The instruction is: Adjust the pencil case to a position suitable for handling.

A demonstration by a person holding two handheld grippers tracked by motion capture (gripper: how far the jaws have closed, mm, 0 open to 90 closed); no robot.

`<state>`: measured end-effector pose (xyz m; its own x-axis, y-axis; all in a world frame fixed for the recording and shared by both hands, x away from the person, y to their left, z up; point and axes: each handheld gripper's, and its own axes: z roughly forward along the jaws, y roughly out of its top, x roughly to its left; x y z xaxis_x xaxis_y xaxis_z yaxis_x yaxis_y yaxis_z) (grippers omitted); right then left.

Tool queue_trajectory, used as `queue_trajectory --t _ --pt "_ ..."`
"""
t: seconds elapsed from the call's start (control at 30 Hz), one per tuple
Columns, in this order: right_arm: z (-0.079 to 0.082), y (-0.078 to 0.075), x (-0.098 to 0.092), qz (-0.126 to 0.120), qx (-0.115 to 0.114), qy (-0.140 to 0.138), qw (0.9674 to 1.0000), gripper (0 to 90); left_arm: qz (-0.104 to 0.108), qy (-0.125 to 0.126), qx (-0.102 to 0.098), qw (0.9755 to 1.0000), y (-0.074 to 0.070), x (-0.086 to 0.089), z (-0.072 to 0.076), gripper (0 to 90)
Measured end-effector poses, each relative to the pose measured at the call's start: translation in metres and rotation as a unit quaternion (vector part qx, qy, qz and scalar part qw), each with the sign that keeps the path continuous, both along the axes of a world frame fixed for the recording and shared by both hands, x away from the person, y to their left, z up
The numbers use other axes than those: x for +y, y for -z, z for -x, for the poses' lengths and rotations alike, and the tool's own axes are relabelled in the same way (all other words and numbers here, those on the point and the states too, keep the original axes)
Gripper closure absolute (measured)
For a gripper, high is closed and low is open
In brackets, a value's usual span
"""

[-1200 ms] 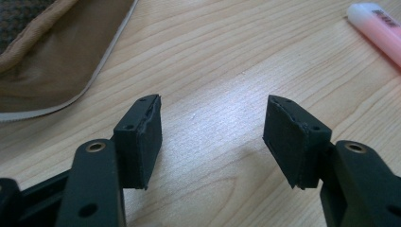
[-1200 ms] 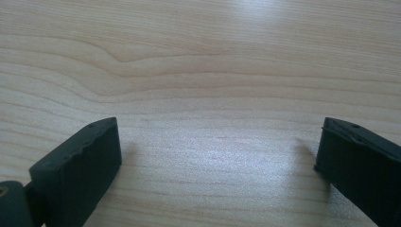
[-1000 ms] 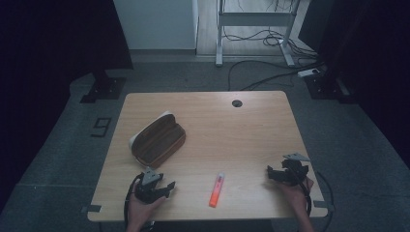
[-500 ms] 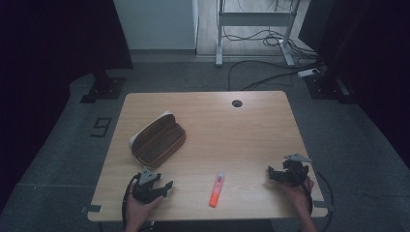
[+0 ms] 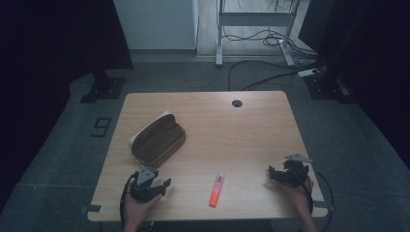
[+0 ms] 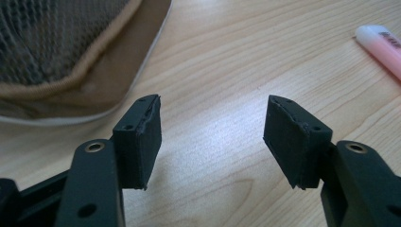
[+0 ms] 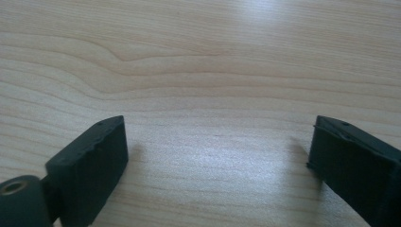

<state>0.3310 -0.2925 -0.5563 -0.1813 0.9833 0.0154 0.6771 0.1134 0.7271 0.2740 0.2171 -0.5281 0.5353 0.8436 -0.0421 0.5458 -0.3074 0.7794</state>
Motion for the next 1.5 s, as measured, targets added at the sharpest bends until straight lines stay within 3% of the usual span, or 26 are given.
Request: queue_trajectory --t 0.17,0.33,0.57,0.77,0.93,1.1,1.37,1.5 --pt "0.0 0.0 0.0 0.0 -0.001 0.001 1.0 6.7 0.002 0.001 -0.007 1.0 -0.007 0.001 -0.001 37.4" --pt "0.0 0.0 0.0 0.0 -0.001 0.001 1.0 6.8 0.003 -0.01 -0.035 0.9993 -0.019 0.007 -0.004 37.3" --pt "0.001 0.0 0.0 0.0 -0.002 0.003 1.0 7.6 0.014 -0.014 -0.035 0.9992 -0.026 0.02 -0.006 37.3" --pt "0.001 0.0 -0.001 -0.001 -0.004 0.006 1.0 8.9 0.024 -0.029 -0.039 0.9985 -0.031 0.038 -0.006 37.4" --pt "0.001 0.0 -0.001 -0.001 -0.004 0.009 1.0 9.0 0.034 -0.06 -0.056 0.9961 -0.034 0.061 -0.009 37.6" --pt "0.001 0.0 -0.001 -0.001 -0.004 0.01 0.9999 9.1 0.036 -0.083 -0.052 0.9946 -0.032 0.078 -0.018 37.5" --pt "0.001 0.0 -0.001 -0.001 -0.004 0.012 0.9999 9.5 0.024 -0.095 -0.041 0.9943 -0.032 0.087 -0.039 37.1" --pt "0.001 0.0 -0.001 -0.001 -0.004 0.012 0.9999 9.5 0.028 -0.101 -0.037 0.9938 -0.03 0.095 -0.047 37.1"
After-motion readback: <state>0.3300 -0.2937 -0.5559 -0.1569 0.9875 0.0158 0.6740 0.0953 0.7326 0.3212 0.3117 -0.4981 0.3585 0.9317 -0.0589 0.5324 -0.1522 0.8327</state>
